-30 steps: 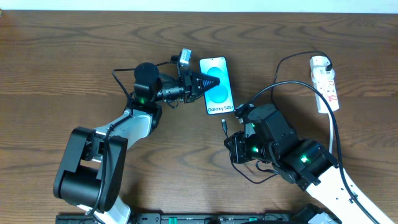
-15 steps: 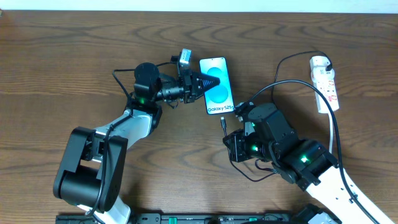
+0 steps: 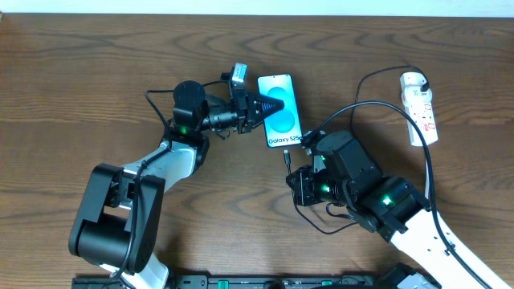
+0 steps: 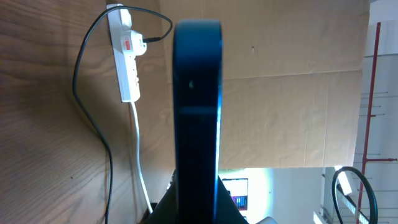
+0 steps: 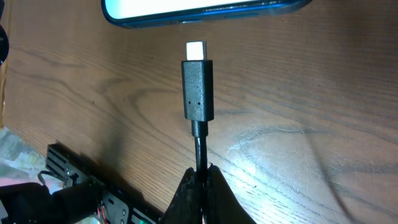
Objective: Plug charger to phone and switch on socket
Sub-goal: 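Align the plug under the phone port and push it upward into it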
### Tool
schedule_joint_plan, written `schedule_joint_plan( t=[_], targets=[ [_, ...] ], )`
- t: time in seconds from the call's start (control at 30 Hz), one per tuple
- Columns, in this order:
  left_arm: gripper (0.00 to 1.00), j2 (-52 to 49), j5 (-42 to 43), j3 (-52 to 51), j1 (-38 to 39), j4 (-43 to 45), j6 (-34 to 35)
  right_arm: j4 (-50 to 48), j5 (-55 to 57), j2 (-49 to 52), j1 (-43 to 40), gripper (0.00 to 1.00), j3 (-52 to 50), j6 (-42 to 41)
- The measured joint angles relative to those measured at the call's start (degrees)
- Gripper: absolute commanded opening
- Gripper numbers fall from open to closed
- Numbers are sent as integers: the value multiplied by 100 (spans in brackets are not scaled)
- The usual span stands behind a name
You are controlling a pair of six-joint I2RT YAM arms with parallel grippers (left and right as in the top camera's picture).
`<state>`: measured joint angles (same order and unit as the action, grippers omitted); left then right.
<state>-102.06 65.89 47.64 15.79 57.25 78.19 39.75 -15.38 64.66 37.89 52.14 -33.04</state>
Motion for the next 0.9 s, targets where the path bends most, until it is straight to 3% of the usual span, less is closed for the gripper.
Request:
schedule_joint_plan(
  t=[0.9],
  targets=[
    [7,0,2,0,0,0,-153,-11,-44,-72,0,1,0,-7]
  ],
)
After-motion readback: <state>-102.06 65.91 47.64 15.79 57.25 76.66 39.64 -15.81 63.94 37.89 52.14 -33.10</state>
